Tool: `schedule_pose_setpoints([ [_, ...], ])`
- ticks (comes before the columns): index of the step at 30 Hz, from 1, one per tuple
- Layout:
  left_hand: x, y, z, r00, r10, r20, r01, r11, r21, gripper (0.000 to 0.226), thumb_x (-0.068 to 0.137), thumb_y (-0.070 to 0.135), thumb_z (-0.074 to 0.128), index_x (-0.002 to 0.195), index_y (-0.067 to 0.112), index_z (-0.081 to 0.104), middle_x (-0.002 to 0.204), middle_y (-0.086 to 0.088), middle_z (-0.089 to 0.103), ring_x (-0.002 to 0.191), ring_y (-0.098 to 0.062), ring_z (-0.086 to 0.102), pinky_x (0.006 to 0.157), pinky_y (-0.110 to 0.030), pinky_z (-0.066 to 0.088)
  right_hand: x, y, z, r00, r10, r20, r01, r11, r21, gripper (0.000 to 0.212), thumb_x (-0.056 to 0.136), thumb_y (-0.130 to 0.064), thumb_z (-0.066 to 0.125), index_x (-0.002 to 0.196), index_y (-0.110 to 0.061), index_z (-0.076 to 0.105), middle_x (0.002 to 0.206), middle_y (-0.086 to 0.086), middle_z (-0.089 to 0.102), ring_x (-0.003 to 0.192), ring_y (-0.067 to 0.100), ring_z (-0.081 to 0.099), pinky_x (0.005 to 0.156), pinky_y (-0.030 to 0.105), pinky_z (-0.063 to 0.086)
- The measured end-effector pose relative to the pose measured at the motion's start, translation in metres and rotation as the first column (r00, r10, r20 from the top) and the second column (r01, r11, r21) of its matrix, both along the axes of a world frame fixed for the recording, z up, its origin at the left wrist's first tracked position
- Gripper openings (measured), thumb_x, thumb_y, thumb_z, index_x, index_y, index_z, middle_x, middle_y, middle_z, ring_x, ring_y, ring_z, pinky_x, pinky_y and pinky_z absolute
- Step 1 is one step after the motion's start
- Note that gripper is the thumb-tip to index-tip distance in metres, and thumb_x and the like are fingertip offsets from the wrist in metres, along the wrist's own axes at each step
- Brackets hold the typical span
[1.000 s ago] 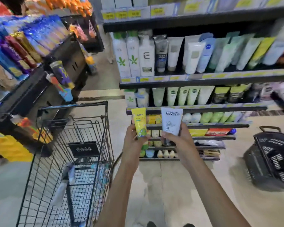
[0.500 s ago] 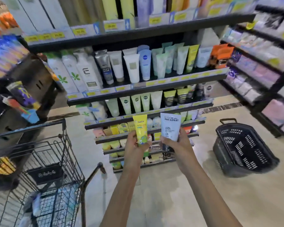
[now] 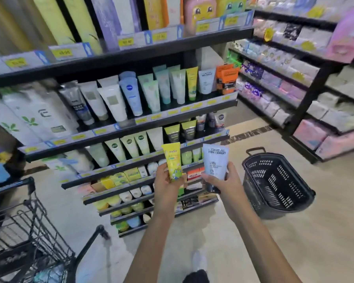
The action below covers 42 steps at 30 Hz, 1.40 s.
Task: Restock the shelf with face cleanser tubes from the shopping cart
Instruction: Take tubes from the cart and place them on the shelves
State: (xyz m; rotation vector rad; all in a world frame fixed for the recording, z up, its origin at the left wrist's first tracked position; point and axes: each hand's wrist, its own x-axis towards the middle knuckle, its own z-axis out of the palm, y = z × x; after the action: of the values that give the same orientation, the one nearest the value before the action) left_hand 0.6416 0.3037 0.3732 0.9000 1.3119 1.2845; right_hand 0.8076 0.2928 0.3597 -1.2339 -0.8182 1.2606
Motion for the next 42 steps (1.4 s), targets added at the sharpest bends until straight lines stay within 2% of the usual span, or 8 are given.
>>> schedule_pose_setpoints([
  [9, 0.062, 0.083, 0.002, 1.0, -0.016, 0.005, 0.016, 1.0, 0.019, 0.048, 0.085, 0.0, 0.079, 0.117, 0.031, 0.059, 0.1, 0.008, 0.073, 0.097, -0.017, 0.071, 0.083, -0.041, 0.061, 0.062, 0.068, 0.011, 0.999, 0.004, 0.053, -0.004, 1.0, -0.001, 0.073, 0.057, -0.034, 0.092, 0.12, -0.028, 0.057, 0.112, 0.013, 0.074, 0.101, 0.045, 0.07, 0.091, 0.061, 0.057],
  [14, 0.095, 0.126, 0.012, 1.0, 0.003, 0.021, -0.004, 0.999, 0.054, 0.046, 0.086, 0.003, 0.079, 0.123, 0.021, 0.058, 0.101, 0.006, 0.072, 0.091, -0.009, 0.07, 0.065, -0.016, 0.054, 0.094, 0.113, 0.015, 0.997, 0.029, 0.077, -0.03, 0.999, 0.013, 0.06, 0.075, -0.015, 0.09, 0.123, -0.03, 0.056, 0.111, 0.011, 0.074, 0.1, 0.039, 0.072, 0.089, 0.053, 0.059],
  [22, 0.13, 0.185, 0.032, 0.999, 0.026, -0.035, -0.02, 0.985, 0.169, 0.042, 0.087, 0.005, 0.078, 0.121, 0.023, 0.06, 0.106, 0.003, 0.075, 0.101, -0.012, 0.071, 0.091, -0.031, 0.056, 0.124, 0.171, 0.019, 0.995, 0.078, 0.061, -0.079, 0.996, 0.027, 0.065, 0.069, -0.021, 0.088, 0.125, -0.028, 0.056, 0.11, 0.013, 0.074, 0.095, 0.04, 0.074, 0.086, 0.051, 0.06],
  [26, 0.14, 0.212, 0.047, 0.995, 0.088, -0.048, -0.075, 0.97, 0.233, 0.04, 0.09, 0.007, 0.076, 0.124, 0.019, 0.059, 0.107, 0.0, 0.074, 0.101, -0.012, 0.07, 0.08, -0.019, 0.054, 0.137, 0.197, 0.024, 0.988, 0.139, 0.07, -0.142, 0.989, 0.043, 0.064, 0.071, -0.019, 0.087, 0.126, -0.029, 0.055, 0.11, 0.011, 0.073, 0.091, 0.035, 0.074, 0.078, 0.048, 0.061],
  [28, 0.143, 0.226, 0.056, 0.987, 0.138, -0.08, -0.113, 0.96, 0.257, 0.037, 0.09, 0.009, 0.076, 0.12, 0.023, 0.059, 0.104, 0.001, 0.074, 0.098, -0.01, 0.07, 0.077, -0.017, 0.053, 0.143, 0.209, 0.03, 0.984, 0.165, 0.062, -0.169, 0.984, 0.052, 0.061, 0.077, -0.011, 0.086, 0.126, -0.027, 0.054, 0.109, 0.011, 0.072, 0.084, 0.025, 0.074, 0.075, 0.044, 0.061],
  [32, 0.152, 0.257, 0.07, 0.951, 0.261, -0.168, -0.205, 0.934, 0.293, 0.037, 0.089, 0.011, 0.078, 0.111, 0.034, 0.059, 0.1, 0.011, 0.072, 0.09, 0.0, 0.067, 0.081, -0.02, 0.055, 0.154, 0.232, 0.036, 0.97, 0.235, 0.067, -0.239, 0.969, 0.062, 0.061, 0.077, -0.014, 0.087, 0.128, -0.027, 0.055, 0.112, 0.009, 0.072, 0.095, 0.035, 0.073, 0.076, 0.045, 0.062],
  [37, 0.154, 0.298, 0.078, 0.881, 0.363, -0.303, -0.262, 0.908, 0.326, 0.035, 0.088, 0.016, 0.08, 0.111, 0.03, 0.058, 0.098, 0.014, 0.071, 0.085, 0.008, 0.065, 0.079, -0.02, 0.055, 0.164, 0.25, 0.041, 0.96, 0.28, 0.023, -0.281, 0.958, 0.059, 0.06, 0.083, -0.003, 0.082, 0.132, -0.023, 0.053, 0.116, 0.01, 0.071, 0.095, 0.034, 0.075, 0.068, 0.025, 0.059],
  [42, 0.15, 0.33, 0.071, 0.811, 0.394, -0.433, -0.279, 0.91, 0.306, 0.032, 0.086, 0.018, 0.081, 0.106, 0.026, 0.058, 0.094, 0.016, 0.068, 0.085, 0.004, 0.064, 0.081, -0.03, 0.057, 0.171, 0.258, 0.039, 0.957, 0.288, 0.031, -0.289, 0.956, 0.038, 0.063, 0.083, -0.003, 0.082, 0.134, -0.024, 0.052, 0.118, 0.006, 0.072, 0.097, 0.027, 0.075, 0.073, 0.027, 0.059],
])
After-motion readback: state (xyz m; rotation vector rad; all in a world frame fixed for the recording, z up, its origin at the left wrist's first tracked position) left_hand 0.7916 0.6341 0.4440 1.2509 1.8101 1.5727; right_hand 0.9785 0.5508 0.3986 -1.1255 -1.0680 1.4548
